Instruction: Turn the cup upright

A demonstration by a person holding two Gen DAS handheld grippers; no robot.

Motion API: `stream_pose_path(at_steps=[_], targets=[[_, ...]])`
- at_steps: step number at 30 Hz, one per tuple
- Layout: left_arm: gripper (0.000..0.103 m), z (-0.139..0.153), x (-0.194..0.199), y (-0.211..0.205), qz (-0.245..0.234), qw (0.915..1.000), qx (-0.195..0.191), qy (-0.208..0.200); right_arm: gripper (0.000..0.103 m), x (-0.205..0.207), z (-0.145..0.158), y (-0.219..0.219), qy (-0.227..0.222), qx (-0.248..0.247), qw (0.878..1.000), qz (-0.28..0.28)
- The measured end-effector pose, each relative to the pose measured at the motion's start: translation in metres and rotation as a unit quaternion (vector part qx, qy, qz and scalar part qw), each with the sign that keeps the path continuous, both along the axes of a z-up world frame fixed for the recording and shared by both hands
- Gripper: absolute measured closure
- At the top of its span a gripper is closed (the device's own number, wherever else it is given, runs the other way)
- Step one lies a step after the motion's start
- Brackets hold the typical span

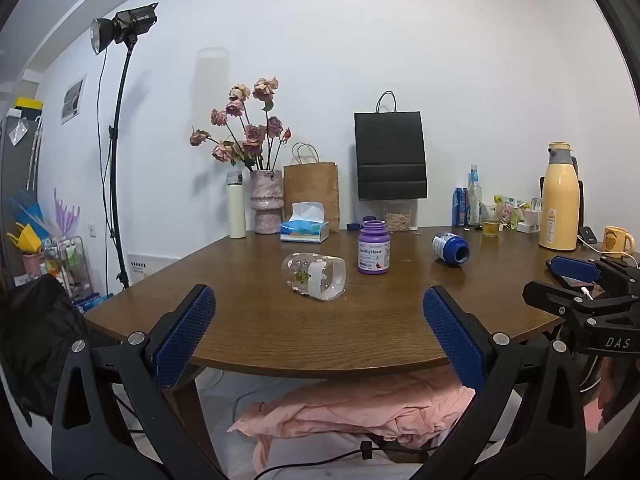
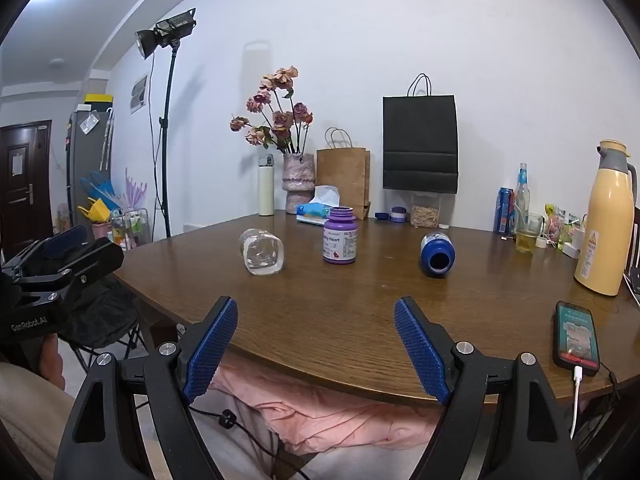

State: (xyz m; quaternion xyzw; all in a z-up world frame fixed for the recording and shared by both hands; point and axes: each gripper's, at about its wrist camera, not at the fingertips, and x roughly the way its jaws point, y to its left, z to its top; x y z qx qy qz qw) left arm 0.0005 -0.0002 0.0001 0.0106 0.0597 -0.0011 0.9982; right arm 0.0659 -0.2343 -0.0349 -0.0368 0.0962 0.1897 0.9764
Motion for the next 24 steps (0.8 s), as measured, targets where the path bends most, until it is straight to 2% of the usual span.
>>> stream_pose_path(at_steps=[9, 24], targets=[[0.0, -0.001, 0.006, 0.001, 0.0, 1.0, -0.003, -0.001, 0.018, 0.0, -0.001, 0.001, 0.0, -0.004, 1.0, 0.0], [0.0, 0.004, -0.006, -0.001, -0.002, 1.0, 0.001, -0.004, 0.018, 0.0, -0.001, 0.0, 0.0, -0.003, 1.0, -0.001]])
